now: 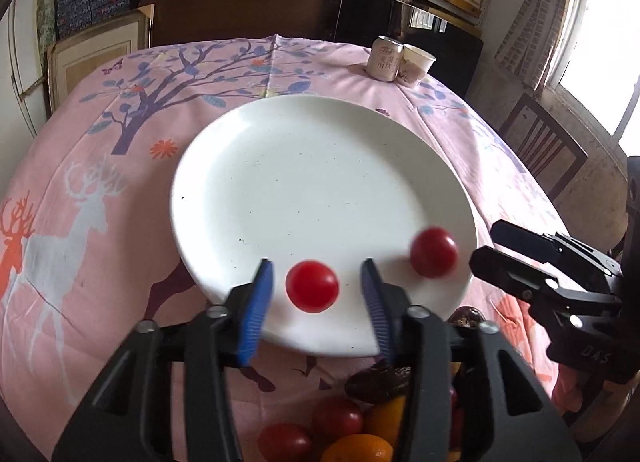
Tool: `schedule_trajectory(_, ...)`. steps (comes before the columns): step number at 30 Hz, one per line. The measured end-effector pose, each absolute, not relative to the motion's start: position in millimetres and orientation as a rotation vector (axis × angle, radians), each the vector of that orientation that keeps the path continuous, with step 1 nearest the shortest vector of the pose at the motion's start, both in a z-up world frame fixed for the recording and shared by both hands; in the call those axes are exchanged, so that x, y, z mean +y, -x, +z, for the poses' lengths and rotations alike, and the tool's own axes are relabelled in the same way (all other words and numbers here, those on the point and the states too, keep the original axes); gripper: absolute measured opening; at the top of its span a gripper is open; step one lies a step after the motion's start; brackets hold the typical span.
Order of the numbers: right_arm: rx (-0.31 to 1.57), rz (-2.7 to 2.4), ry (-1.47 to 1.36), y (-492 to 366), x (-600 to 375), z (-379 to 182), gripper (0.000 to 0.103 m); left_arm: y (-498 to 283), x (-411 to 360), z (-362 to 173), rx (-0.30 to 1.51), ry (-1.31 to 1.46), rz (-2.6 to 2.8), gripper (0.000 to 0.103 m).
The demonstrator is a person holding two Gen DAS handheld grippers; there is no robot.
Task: Organize fruits
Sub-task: 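Grasp a cherry tomato with the left tool while the right tool grasps a red plum, then release the cherry tomato and red plum onto the white plate with both tools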
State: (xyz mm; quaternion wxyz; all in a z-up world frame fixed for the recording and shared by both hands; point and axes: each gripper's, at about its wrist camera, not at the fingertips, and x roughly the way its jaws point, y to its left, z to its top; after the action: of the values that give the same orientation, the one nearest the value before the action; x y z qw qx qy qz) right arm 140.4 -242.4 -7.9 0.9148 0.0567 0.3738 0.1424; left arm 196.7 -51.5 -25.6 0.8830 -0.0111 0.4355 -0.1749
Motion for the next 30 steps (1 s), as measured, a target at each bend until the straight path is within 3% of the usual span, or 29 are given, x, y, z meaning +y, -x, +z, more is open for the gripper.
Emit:
schedule_trajectory(6,0.725,0.277,-0.088,-89,-254,-1,0.058,-137,-33,-5,0.792,-0.029,-0.365,0.068)
schedule_trajectory(14,0.751,0.298,-0.065,-28,-254,-18,0.058,-43,-11,-11,0.733,-0.103,-0.372,0.069)
schedule_trajectory(21,0.74,0.274,-0.04,-34,-237,-26,0.058,-6,-10,-37,0.758,-0.173,-0.364,0.069)
schedule_trajectory(23,0.75,0.273,-0.019,-39,-230,-30,0.052,-1,-8,-42,0.765,-0.172,-0.357,0.069)
schedule_trajectory(25,0.764,0.284,-0.009,-41,-225,-35,0.04,3,-6,-45,0.771,-0.167,-0.357,0.069)
schedule_trajectory(30,0.692,0.254,-0.008,-20,-229,-29,0.039,9,-11,-50,0.773,-0.207,-0.352,0.069)
